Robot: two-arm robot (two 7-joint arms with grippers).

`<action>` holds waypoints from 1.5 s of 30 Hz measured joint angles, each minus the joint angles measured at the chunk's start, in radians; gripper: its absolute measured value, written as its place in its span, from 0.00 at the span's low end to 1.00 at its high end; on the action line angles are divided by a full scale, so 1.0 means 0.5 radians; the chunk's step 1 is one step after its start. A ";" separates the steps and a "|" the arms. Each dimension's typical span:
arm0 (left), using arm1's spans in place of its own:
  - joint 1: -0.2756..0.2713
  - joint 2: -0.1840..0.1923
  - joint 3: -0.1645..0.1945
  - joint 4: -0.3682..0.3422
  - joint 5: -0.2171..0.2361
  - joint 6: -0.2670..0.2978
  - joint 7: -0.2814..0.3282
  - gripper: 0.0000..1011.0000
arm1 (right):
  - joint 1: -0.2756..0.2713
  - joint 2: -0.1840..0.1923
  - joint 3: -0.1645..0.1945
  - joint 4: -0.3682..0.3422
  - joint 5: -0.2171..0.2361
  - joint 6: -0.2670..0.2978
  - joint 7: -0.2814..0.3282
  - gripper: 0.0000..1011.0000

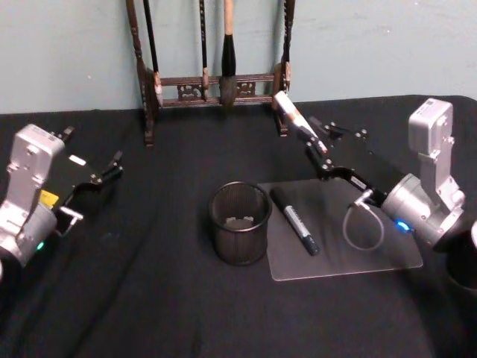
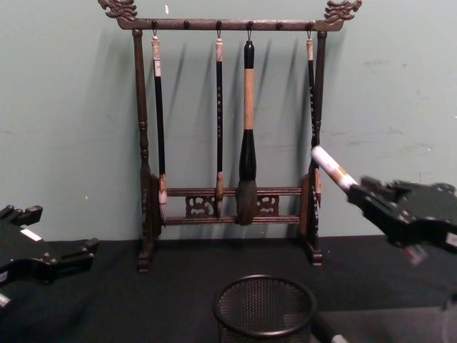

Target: Pick up the water-based marker from the table and place it into the pen holder.

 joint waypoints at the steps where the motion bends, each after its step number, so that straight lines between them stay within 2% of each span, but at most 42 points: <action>1: 0.000 0.000 0.000 0.000 0.000 0.000 0.000 0.99 | 0.000 0.000 0.000 0.000 0.000 0.000 0.000 0.17; 7: 0.000 0.000 0.000 0.000 0.000 0.000 0.000 0.99 | 0.046 -0.107 -0.051 0.076 0.098 -0.113 0.127 0.17; 18: 0.000 0.000 0.000 0.000 0.000 0.000 0.000 0.99 | 0.103 -0.226 -0.167 0.185 0.237 -0.119 0.271 0.17; 36: 0.000 0.000 0.000 0.000 0.000 0.000 0.000 0.99 | 0.143 -0.265 -0.301 0.278 0.264 -0.035 0.288 0.17; 45: 0.000 0.000 0.000 0.000 0.000 0.000 0.000 0.99 | 0.153 -0.268 -0.329 0.310 0.241 -0.027 0.274 0.17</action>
